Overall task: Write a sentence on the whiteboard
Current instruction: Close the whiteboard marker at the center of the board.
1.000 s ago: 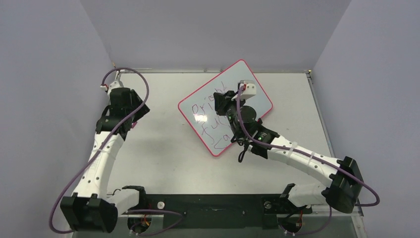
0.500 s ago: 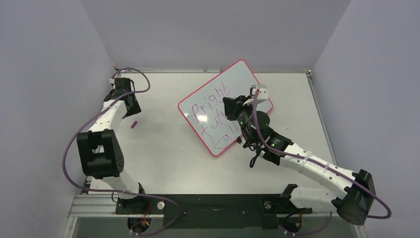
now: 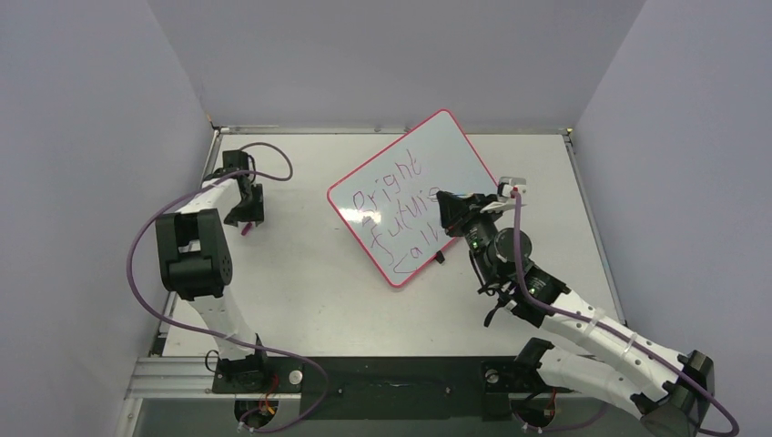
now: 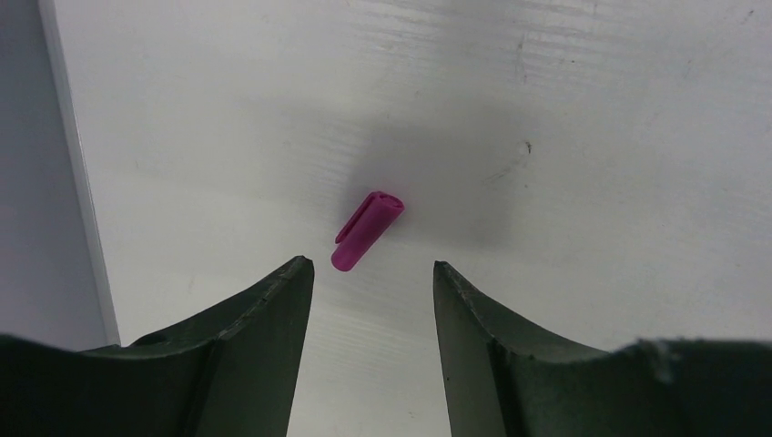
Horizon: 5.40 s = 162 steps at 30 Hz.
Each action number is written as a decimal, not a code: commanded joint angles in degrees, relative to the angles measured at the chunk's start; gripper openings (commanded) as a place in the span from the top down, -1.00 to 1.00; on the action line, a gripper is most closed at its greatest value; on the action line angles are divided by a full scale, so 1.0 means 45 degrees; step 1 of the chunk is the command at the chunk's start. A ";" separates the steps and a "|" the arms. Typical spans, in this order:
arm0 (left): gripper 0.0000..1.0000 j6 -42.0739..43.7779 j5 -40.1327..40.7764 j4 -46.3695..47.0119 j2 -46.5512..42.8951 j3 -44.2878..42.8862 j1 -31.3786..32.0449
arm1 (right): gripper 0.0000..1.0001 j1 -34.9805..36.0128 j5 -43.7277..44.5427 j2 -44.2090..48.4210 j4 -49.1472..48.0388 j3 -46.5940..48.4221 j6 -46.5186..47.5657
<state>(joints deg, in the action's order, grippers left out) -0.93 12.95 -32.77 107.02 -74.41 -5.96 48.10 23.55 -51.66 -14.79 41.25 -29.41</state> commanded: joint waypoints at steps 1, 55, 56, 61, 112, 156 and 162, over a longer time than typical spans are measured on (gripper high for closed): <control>0.04 0.0820 -0.0178 0.0184 0.0635 -0.0798 -0.0227 | 1.00 -0.0440 0.0002 0.1104 -0.0233 -0.0528 -0.0135; 0.38 -0.5203 -0.1048 -0.0388 0.1065 0.0066 -0.1357 | 1.00 -0.2239 -0.1056 0.1996 -0.0194 -0.1556 -0.0555; 0.56 -0.5243 -0.0995 -0.0338 0.1073 0.0059 -0.1368 | 1.00 -0.2245 -0.1065 0.2034 -0.0192 -0.1573 -0.0555; 1.00 -0.5346 -0.0930 -0.0255 0.1010 -0.0055 -0.1377 | 1.00 -0.2397 -0.1177 0.2053 -0.0268 -0.1741 -0.0552; 1.00 -2.3200 -0.7085 0.4388 -0.8817 0.2820 0.5657 | 1.00 0.0700 -0.5725 -0.5905 -1.3890 -0.0555 0.3938; 1.00 -2.3603 -0.7678 0.5521 -0.9067 0.3696 0.5660 | 1.00 0.1419 -0.3597 -0.7532 -1.2835 0.0616 0.4748; 1.00 -2.3718 -0.7704 0.5605 -0.9023 0.3764 0.5659 | 1.00 0.1446 -0.3500 -0.7502 -1.2775 0.0527 0.4807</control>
<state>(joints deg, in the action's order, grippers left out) -107.33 -20.14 -10.85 68.23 -57.47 19.33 54.11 7.25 -84.86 -71.90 42.11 -8.54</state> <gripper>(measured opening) 0.055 0.108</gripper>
